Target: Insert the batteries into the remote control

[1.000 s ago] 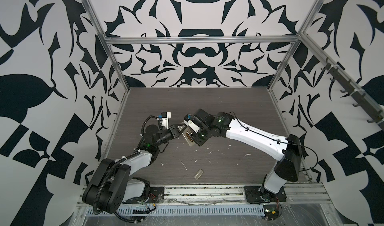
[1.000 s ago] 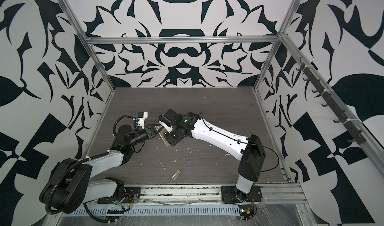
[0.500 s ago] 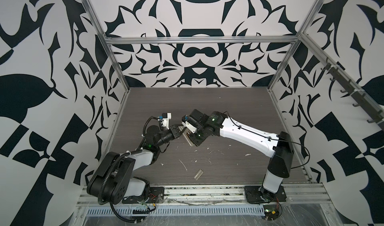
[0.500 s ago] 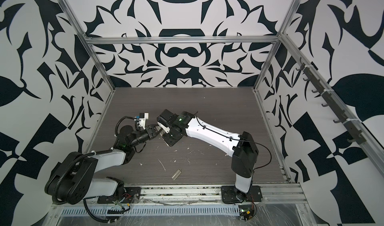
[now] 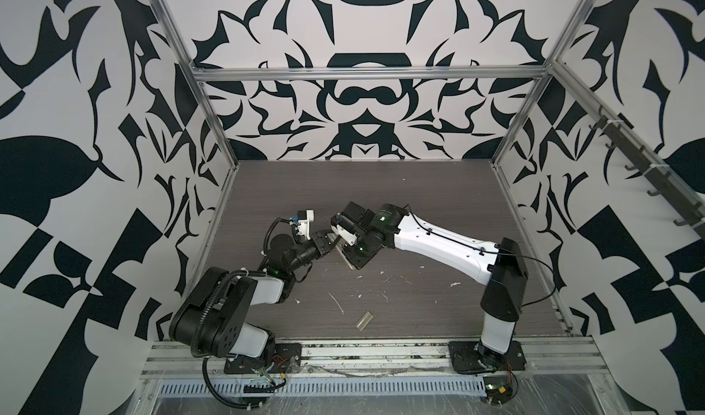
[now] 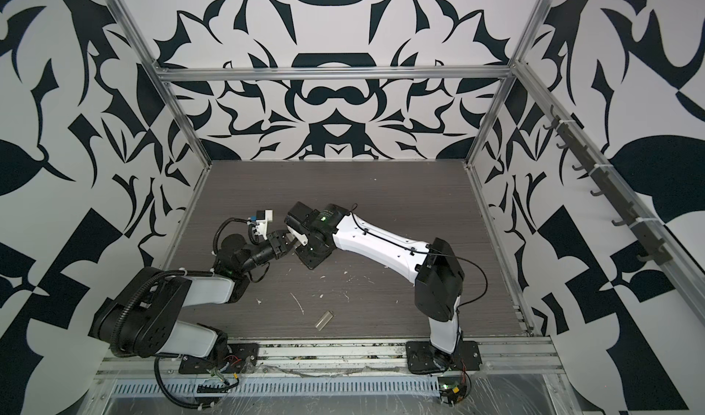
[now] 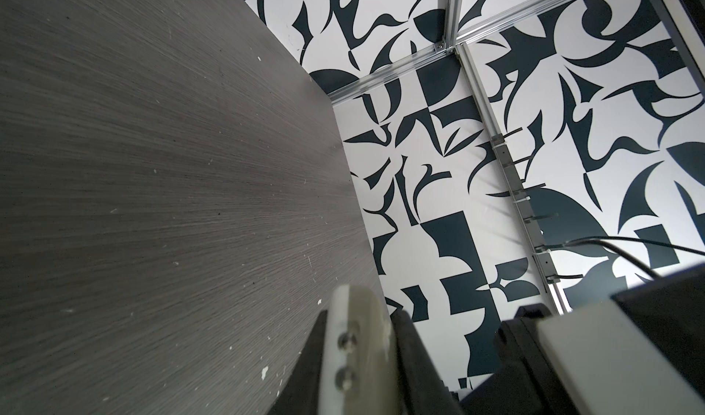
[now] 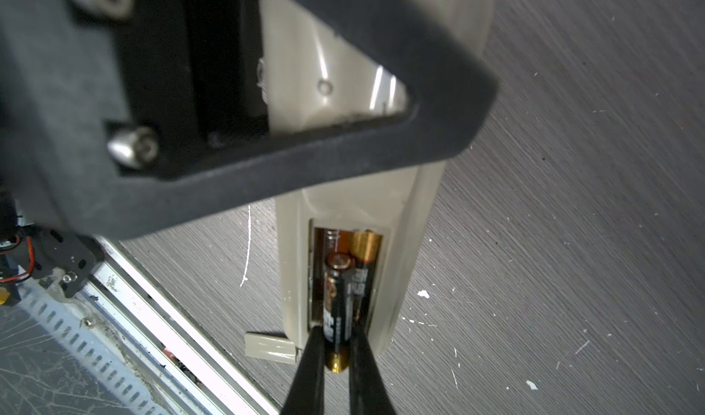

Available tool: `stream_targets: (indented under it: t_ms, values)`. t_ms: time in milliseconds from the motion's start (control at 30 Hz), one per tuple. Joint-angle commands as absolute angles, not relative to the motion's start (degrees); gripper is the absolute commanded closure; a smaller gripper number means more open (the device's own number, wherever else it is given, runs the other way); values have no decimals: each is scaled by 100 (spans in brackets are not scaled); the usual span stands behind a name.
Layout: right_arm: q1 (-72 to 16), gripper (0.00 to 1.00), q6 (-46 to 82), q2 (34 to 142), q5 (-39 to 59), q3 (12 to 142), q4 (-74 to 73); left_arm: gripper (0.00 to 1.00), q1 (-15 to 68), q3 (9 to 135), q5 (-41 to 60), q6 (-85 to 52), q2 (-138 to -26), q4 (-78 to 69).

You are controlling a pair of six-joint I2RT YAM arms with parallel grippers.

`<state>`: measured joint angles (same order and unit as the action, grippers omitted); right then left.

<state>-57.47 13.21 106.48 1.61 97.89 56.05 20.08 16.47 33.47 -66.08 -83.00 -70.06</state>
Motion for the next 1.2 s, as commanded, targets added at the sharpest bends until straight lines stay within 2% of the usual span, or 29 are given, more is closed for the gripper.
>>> stream_targets:
  t_ms: [0, 200, 433, 833, 1167]
  values:
    - [-5766, 100, 1367, 10625, 68, 10036, 5817, 100, 2027, 1658, 3335, -6653, -8191, -7330]
    - [-5770, 100, 1370, 10685, 78, 10093, 5863, 100, 2022, 1610, 3314, -6680, -8202, -7384]
    - [-5774, 84, 1384, 10723, 0, 10111, 5840, 100, 2030, 1578, 3362, -6687, -8221, -7384]
    - [-5802, 63, 1456, 10688, -20, 10142, 5763, 100, 2022, 1547, 3415, -6793, -8322, -7614]
    - [-5926, 56, 1279, 10741, -293, 10634, 6097, 100, 2024, 1501, 3508, -6863, -8450, -7841]
